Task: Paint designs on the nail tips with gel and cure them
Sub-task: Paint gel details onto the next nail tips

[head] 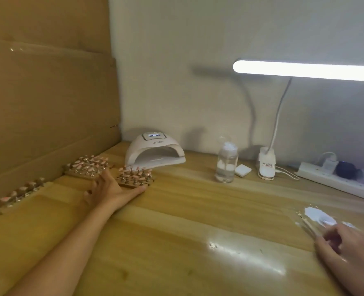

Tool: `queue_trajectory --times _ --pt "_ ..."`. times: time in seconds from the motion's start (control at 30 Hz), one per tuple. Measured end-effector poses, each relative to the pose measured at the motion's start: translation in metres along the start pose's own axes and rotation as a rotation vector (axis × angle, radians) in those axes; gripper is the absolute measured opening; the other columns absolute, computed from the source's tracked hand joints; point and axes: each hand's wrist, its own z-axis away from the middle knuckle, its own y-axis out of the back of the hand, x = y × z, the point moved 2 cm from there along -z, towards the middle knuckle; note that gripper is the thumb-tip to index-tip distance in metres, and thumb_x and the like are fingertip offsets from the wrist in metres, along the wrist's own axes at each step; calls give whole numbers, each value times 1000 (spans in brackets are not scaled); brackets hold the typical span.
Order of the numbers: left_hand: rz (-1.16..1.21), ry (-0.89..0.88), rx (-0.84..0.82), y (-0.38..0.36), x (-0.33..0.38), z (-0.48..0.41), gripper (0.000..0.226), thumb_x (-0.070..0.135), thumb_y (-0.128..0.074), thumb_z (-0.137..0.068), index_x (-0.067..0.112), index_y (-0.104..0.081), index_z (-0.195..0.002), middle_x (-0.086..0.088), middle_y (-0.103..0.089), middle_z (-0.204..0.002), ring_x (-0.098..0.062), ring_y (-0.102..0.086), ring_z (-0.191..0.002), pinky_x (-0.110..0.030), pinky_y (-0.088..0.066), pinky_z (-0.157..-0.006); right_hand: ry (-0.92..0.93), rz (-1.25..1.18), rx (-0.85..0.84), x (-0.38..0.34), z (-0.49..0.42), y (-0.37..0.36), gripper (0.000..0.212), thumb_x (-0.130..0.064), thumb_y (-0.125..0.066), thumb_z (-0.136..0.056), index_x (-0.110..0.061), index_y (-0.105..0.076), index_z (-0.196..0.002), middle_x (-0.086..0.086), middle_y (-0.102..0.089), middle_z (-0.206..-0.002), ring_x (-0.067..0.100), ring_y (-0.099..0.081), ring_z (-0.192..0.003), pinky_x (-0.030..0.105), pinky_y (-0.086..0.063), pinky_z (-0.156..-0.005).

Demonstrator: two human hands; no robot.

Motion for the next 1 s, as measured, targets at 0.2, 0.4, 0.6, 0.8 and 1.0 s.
queue_trajectory --times 0.2,0.4,0.6,0.8,1.0 --pt "-44 -81 -95 10 -7 -1 82 82 -71 -53 30 -58 -115 -4 -54 -136 -28 -48 -126 -44 -38 -107 56 -82 80 -16 8 13 31 -11 -77 -79 -31 -55 -70 -9 -60 -72 14 -57 -73 34 -36 -59" --pt "250 -420 -190 28 -9 36 21 37 -86 -69 26 -69 -76 5 -68 -81 -17 -62 -80 -31 -48 -72 13 -236 93 -18 8 21 19 -22 -70 -91 -28 -53 -87 -17 -65 -86 21 -60 -72 39 -40 -66" --pt "313 -711 -368 -6 80 91 19 43 -81 -71 31 -70 -82 12 -65 -88 0 -57 -79 -18 -43 -67 88 -463 236 -17 7 26 34 -11 -57 -98 -39 -41 -108 -10 -70 -81 15 -63 -63 29 -44 -56" --pt "271 -817 -581 -64 160 120 20 49 -80 -71 37 -70 -83 12 -64 -90 -6 -59 -80 -20 -45 -68 140 -515 305 -7 -21 36 30 -9 -43 -99 -35 -55 -107 -13 -69 -93 7 -64 -83 28 -49 -76" --pt "271 -777 -735 -80 180 114 24 49 -79 -72 44 -67 -92 17 -68 -90 1 -60 -83 -13 -43 -68 259 -368 285 12 -31 32 23 -17 -71 -84 -27 -54 -97 -11 -60 -73 7 -51 -66 12 -37 -59"
